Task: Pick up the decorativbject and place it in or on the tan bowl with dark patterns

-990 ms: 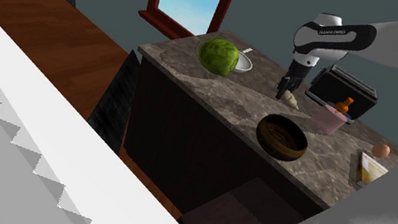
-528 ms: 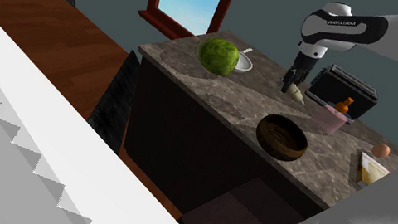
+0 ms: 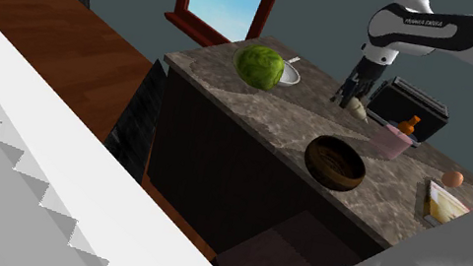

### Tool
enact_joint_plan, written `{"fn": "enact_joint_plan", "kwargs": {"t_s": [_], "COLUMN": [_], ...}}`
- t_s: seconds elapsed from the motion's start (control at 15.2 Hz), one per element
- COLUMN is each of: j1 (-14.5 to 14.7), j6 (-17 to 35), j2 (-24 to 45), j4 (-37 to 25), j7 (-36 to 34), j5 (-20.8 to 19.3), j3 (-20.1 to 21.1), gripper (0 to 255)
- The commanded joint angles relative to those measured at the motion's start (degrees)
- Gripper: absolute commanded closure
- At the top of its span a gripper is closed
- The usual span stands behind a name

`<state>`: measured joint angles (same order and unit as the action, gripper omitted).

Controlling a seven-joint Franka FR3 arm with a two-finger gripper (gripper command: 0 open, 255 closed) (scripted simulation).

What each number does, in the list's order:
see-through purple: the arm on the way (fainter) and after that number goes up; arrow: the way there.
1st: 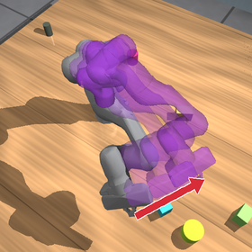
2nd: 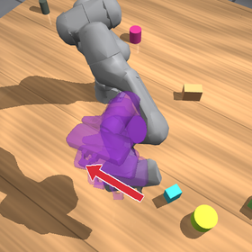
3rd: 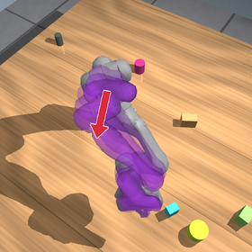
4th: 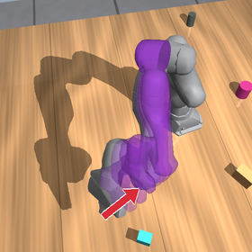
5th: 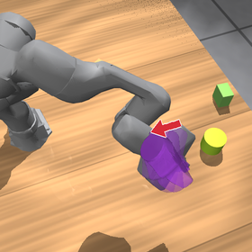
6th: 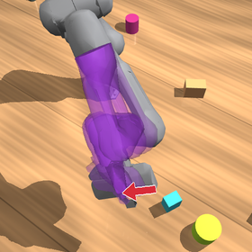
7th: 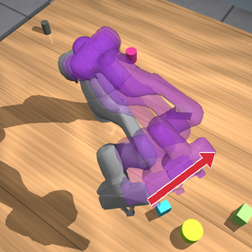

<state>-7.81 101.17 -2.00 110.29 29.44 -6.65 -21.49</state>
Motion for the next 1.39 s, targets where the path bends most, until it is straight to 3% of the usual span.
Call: {"fn": "enact_joint_plan", "kwargs": {"t_s": [0.0, 0.73, 1.32], "j1": [0.57, 1.45, 1.22], "j6": [0.49, -1.87, 5.48], "j2": [-4.49, -29.70, -28.14], "j4": [4.89, 28.46, 34.26], "j7": [-1.96, -12.78, -13.25], "j5": [-1.41, -4.79, -5.43], "j3": [0.74, 7.93, 7.05], "gripper": [255, 255, 255]}}
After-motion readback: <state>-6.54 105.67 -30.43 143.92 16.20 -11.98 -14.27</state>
